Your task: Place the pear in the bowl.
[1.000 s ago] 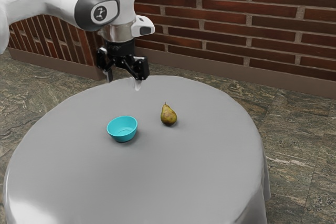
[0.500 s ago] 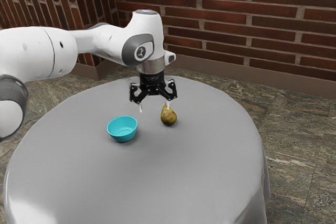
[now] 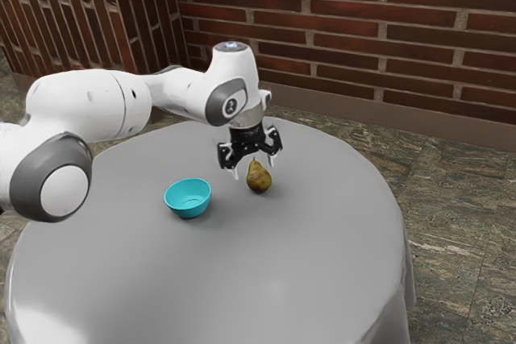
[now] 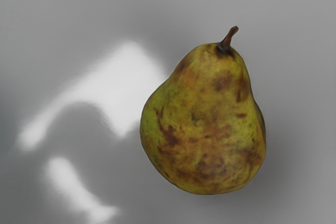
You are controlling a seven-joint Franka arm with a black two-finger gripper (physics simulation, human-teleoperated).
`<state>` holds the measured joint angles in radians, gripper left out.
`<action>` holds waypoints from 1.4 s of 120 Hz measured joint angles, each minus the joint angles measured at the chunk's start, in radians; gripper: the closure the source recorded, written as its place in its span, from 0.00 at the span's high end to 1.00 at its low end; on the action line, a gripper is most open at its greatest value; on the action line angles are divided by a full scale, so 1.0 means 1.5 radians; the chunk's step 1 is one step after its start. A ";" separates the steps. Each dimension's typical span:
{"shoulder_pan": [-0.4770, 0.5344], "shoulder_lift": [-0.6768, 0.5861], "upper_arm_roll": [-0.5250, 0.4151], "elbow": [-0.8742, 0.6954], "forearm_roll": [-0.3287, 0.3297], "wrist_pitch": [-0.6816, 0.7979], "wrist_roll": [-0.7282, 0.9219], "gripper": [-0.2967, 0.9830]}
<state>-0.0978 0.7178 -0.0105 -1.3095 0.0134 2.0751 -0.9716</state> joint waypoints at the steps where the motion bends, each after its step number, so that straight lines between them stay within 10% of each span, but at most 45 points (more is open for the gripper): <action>1: 0.000 0.001 0.000 0.000 0.000 0.002 -0.001 0.77; 168: 0.015 0.069 -0.004 -0.020 0.024 0.192 0.048 0.77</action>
<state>-0.0753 0.8215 -0.0168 -1.3395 0.0491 2.3625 -0.8993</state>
